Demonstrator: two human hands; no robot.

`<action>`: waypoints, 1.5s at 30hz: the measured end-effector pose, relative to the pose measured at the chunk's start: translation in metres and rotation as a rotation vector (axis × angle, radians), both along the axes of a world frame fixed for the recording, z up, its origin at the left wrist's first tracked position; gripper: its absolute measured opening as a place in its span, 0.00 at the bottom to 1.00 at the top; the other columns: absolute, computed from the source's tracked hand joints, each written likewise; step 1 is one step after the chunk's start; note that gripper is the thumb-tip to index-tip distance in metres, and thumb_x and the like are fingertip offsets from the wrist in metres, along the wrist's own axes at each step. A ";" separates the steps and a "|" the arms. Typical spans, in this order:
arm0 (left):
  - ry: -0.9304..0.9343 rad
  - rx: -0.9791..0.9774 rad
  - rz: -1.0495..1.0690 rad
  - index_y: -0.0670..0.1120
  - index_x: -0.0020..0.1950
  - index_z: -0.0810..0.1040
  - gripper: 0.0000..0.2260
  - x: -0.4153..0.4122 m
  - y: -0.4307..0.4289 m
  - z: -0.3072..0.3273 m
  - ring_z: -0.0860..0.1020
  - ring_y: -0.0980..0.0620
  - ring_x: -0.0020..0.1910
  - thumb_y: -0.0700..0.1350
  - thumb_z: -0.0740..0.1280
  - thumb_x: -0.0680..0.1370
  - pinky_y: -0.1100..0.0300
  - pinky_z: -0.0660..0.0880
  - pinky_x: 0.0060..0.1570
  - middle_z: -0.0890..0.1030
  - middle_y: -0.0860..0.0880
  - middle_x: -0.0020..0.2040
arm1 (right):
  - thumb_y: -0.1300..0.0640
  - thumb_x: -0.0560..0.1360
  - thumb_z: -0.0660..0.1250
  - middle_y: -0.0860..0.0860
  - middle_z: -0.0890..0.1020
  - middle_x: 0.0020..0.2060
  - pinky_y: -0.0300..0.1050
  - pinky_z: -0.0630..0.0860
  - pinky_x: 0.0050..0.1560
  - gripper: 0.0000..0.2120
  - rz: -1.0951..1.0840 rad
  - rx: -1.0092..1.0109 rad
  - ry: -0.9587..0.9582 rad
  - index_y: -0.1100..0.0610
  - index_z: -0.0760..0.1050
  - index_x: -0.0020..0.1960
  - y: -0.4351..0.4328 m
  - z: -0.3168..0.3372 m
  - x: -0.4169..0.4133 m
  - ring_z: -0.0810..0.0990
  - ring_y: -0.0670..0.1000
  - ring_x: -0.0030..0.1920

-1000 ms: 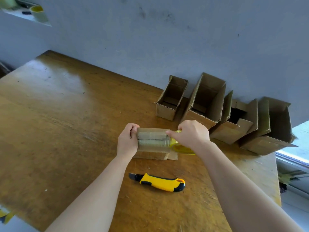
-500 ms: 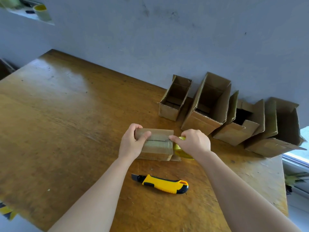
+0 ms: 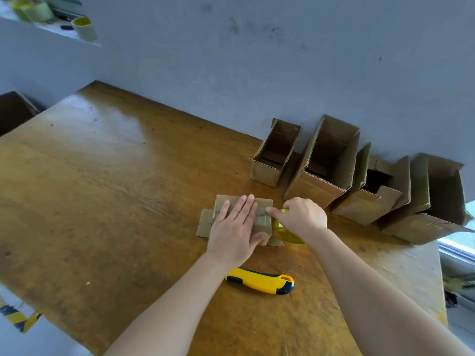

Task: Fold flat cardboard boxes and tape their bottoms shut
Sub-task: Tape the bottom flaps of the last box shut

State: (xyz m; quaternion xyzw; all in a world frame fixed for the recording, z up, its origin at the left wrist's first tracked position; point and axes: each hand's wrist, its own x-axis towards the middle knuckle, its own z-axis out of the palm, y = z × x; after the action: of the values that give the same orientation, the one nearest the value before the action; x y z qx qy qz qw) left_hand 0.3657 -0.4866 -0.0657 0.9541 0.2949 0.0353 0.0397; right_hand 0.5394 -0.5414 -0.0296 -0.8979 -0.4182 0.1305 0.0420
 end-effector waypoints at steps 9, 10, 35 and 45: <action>0.002 -0.073 -0.052 0.56 0.77 0.53 0.23 -0.037 0.043 0.008 0.43 0.57 0.76 0.58 0.42 0.82 0.51 0.42 0.75 0.48 0.54 0.78 | 0.46 0.79 0.56 0.52 0.80 0.40 0.44 0.72 0.38 0.18 0.029 0.027 0.404 0.54 0.78 0.40 -0.002 -0.001 -0.025 0.78 0.53 0.42; 0.000 -0.076 -0.026 0.57 0.77 0.54 0.22 -0.043 0.050 0.009 0.43 0.55 0.77 0.55 0.45 0.82 0.52 0.42 0.75 0.48 0.52 0.78 | 0.50 0.79 0.57 0.53 0.80 0.41 0.44 0.71 0.39 0.17 0.032 0.036 0.497 0.55 0.78 0.40 0.000 0.000 -0.032 0.77 0.54 0.43; 0.181 -0.236 0.269 0.54 0.78 0.38 0.26 -0.077 0.096 0.011 0.35 0.55 0.75 0.59 0.42 0.82 0.51 0.33 0.71 0.36 0.53 0.78 | 0.49 0.77 0.57 0.57 0.85 0.37 0.46 0.80 0.44 0.11 -0.197 -0.001 1.121 0.55 0.73 0.50 0.015 -0.006 -0.160 0.83 0.55 0.38; 0.227 -0.301 0.169 0.52 0.77 0.34 0.46 -0.083 0.104 0.014 0.30 0.53 0.74 0.66 0.62 0.73 0.49 0.30 0.70 0.31 0.51 0.76 | 0.42 0.80 0.56 0.56 0.82 0.31 0.42 0.78 0.28 0.25 -0.312 -0.095 1.148 0.60 0.64 0.68 0.014 -0.010 -0.161 0.80 0.51 0.24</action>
State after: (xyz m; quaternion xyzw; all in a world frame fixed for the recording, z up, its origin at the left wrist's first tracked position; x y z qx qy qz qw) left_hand 0.2823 -0.3826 -0.0513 0.9070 0.3785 -0.1139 0.1453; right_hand 0.3784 -0.5273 -0.0394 -0.7355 -0.1855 0.6058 0.2401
